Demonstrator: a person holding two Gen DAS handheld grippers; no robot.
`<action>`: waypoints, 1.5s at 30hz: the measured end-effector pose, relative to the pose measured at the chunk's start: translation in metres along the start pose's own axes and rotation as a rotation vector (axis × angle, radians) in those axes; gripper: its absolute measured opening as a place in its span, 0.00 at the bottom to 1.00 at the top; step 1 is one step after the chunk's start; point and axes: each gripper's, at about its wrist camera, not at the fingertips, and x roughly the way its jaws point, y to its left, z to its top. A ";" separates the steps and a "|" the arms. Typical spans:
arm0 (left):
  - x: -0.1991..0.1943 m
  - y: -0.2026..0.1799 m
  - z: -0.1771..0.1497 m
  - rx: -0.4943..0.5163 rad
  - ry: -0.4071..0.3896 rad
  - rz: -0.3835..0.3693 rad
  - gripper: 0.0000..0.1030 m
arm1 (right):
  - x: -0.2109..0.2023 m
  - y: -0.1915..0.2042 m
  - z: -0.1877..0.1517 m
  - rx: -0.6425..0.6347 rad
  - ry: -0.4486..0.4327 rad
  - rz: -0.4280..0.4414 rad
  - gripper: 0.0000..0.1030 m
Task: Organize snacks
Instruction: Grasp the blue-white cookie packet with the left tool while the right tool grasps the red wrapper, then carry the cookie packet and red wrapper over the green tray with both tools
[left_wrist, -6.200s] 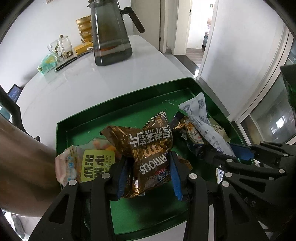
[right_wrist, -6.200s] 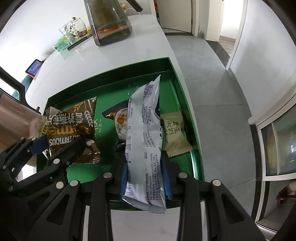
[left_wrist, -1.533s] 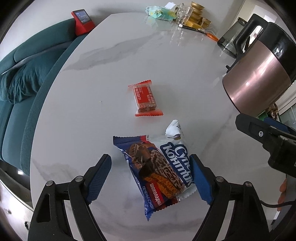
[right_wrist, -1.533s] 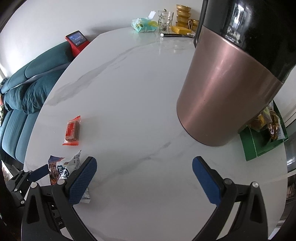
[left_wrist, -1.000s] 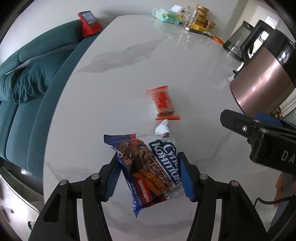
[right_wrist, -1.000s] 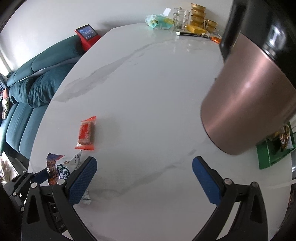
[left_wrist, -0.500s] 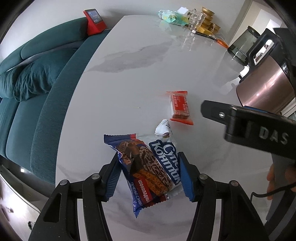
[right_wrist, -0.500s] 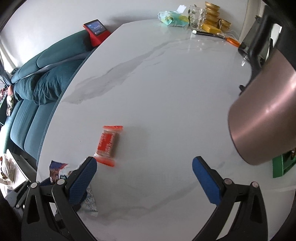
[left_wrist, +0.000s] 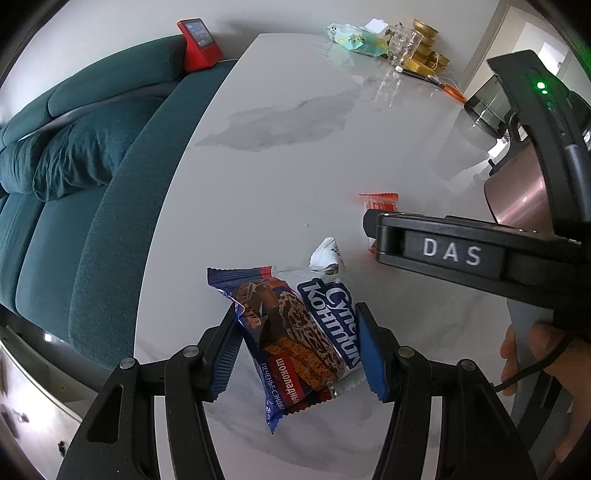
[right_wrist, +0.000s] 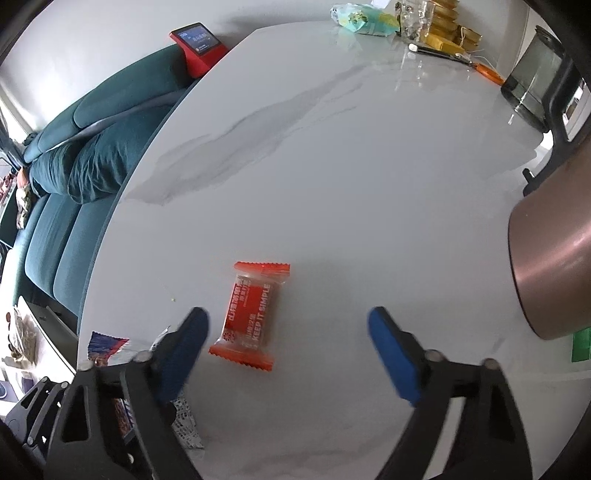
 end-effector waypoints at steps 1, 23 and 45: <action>0.000 0.000 0.000 0.000 -0.001 0.001 0.52 | 0.001 0.000 0.000 0.000 0.001 0.000 1.00; -0.002 0.002 0.000 -0.011 -0.006 -0.004 0.52 | -0.003 -0.008 -0.002 -0.076 -0.008 -0.025 0.00; -0.020 -0.034 0.000 0.054 -0.044 0.008 0.51 | -0.089 -0.068 -0.043 -0.015 -0.117 0.023 0.00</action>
